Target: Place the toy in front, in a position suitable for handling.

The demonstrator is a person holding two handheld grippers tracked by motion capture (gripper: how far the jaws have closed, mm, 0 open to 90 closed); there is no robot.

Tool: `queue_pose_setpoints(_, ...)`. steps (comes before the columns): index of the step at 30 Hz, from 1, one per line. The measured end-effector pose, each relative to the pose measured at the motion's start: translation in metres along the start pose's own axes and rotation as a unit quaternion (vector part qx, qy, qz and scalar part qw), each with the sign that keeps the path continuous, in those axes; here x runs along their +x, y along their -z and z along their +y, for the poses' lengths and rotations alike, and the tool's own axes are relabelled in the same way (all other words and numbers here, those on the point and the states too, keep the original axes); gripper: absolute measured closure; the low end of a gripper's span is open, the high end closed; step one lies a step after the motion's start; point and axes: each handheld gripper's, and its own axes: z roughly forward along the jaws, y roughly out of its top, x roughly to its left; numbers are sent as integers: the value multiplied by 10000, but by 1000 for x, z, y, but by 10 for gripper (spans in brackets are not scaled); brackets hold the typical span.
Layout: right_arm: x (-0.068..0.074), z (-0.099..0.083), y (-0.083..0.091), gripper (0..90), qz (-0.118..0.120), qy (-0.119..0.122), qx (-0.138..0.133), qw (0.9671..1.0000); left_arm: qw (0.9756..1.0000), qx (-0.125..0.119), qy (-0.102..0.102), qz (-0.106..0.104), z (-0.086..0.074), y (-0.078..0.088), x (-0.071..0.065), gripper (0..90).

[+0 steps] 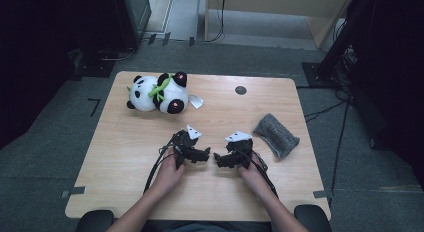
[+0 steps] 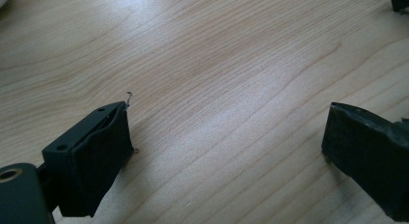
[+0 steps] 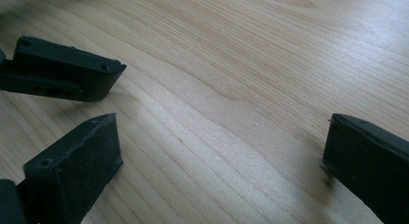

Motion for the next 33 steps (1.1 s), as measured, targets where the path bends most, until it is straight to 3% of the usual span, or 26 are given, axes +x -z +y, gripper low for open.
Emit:
queue_pose_setpoints(10,0,-1,1,0,-22,-7,-9,10000,10000,3,11,16,-1,1,0,29)
queue_pose_setpoints(16,0,-1,1,0,-3,0,-1,10000,9997,-14,-183,-172,-6,5,3,29)
queue_pose_setpoints(19,0,-1,1,0,-2,1,-2,10000,9987,-12,-378,-339,-10,9,6,28)
queue_pose_setpoints(33,0,-1,1,0,22,14,-8,10000,9995,-14,-248,-220,-12,11,11,29)
